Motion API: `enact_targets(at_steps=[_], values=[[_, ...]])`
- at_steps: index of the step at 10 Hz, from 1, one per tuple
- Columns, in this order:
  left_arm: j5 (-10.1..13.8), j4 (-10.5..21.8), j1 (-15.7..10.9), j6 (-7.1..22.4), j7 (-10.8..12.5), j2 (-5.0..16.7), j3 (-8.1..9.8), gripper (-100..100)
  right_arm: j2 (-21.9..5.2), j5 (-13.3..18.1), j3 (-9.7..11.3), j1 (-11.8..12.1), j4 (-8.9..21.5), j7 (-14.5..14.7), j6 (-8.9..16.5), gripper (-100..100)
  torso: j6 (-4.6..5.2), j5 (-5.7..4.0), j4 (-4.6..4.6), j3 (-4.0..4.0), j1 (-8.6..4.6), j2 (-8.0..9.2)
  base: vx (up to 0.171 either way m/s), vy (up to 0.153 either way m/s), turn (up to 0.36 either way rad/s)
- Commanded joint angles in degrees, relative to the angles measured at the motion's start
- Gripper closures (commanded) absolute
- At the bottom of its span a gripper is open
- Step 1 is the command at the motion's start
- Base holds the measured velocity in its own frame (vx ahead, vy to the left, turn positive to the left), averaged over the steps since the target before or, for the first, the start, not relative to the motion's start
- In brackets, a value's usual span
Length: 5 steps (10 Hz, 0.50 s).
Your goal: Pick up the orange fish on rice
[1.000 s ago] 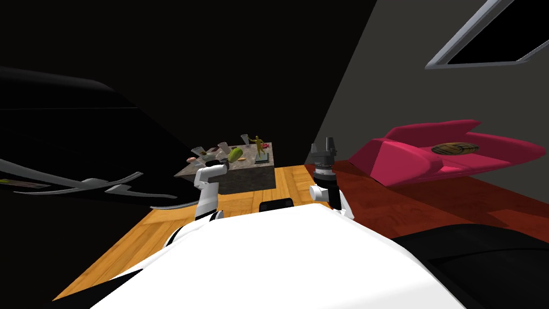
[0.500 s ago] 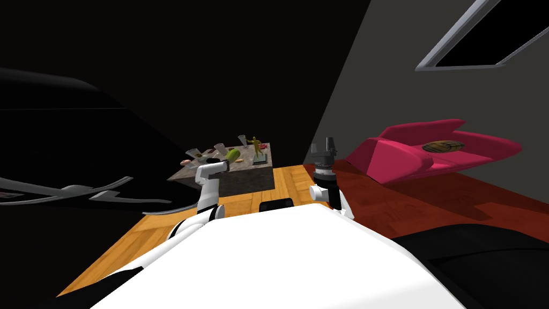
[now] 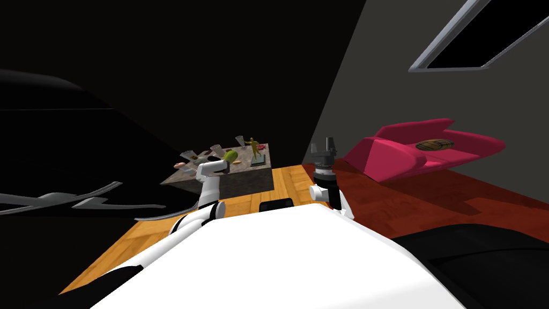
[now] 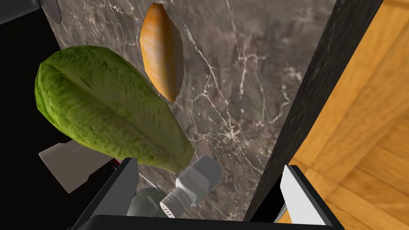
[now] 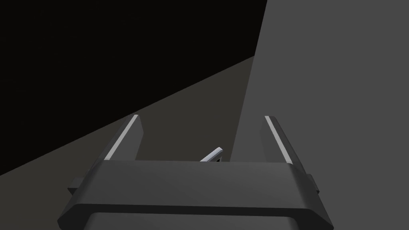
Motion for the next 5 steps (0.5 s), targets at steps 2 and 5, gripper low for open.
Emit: enact_targets(at_steps=[2,5], values=[[-0.44,2.65,-2.26,4.39,-0.59,0.16,0.56,-100,0.00,0.00,0.00,0.00,0.00,0.00,0.00,0,-0.02,0.00,-0.01,-0.01,-0.01,0.00,0.043,-0.010,-0.064],[-0.75,4.26,-3.52,8.35,-0.97,0.25,0.90,-100,0.00,0.00,0.00,0.01,0.00,0.00,0.00,0,-0.01,0.00,-0.04,-0.09,0.01,-0.16,0.065,-0.003,-0.048]])
